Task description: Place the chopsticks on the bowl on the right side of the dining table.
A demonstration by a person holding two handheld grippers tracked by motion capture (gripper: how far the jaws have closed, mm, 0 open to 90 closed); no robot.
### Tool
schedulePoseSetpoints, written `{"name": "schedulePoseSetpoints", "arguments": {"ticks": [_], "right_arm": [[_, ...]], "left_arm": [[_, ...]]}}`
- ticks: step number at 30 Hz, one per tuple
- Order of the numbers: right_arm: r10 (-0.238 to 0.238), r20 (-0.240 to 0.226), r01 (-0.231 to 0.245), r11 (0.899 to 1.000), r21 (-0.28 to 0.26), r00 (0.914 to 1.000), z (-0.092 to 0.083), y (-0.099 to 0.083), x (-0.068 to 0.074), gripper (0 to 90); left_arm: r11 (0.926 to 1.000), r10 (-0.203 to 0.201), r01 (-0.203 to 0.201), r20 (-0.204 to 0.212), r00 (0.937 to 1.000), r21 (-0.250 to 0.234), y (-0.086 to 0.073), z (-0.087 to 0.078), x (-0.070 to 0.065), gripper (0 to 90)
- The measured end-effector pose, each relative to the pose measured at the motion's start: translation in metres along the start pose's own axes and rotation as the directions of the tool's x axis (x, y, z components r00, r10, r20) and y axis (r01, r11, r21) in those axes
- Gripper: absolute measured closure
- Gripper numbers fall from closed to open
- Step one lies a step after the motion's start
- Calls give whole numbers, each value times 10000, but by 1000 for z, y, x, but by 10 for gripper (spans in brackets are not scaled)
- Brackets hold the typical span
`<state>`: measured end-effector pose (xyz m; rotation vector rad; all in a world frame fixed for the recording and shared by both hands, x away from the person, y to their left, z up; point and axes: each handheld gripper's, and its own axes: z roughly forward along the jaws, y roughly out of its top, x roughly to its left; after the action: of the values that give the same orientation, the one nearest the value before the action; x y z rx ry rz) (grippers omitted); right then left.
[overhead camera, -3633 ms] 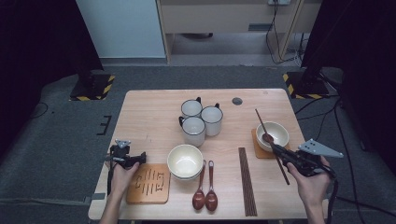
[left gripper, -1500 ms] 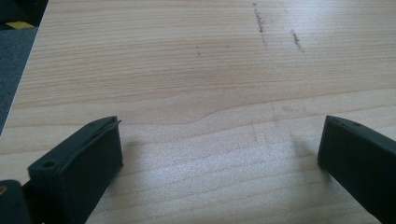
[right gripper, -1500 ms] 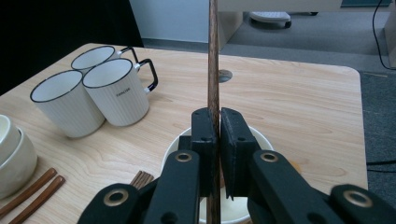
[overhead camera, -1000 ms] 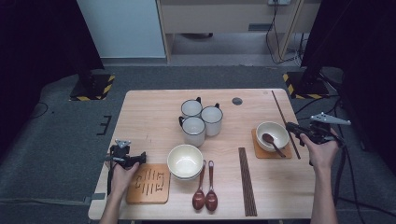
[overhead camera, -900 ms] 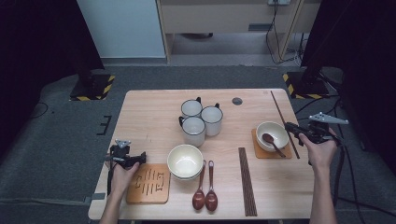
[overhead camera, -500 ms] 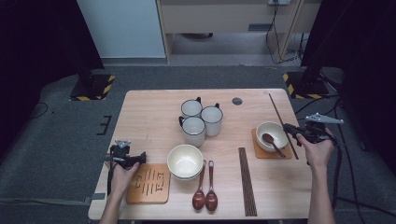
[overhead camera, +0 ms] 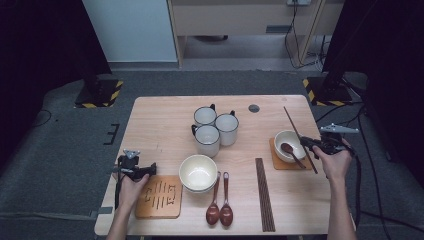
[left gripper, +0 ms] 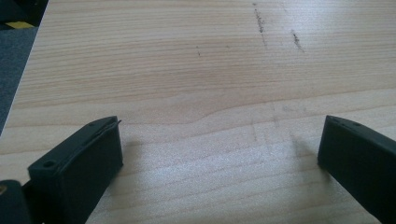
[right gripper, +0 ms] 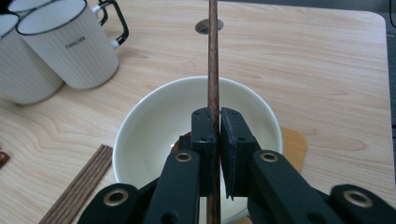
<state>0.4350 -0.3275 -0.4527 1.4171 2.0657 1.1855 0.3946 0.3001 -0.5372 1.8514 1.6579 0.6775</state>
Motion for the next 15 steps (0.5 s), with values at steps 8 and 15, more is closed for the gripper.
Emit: {"name": "schedulePoseSetpoints", "arguments": {"ticks": [8,15], "right_arm": [[-138,-3,138,9994,308,9999,7,-2,3,849],[-202,37,199,9981,578,9998,12,-4,5,848]], "left_arm": [[10000,0,0,0,10000,1,0,0,0,0],[10000,0,0,0,10000,-1,0,0,0,0]]}}
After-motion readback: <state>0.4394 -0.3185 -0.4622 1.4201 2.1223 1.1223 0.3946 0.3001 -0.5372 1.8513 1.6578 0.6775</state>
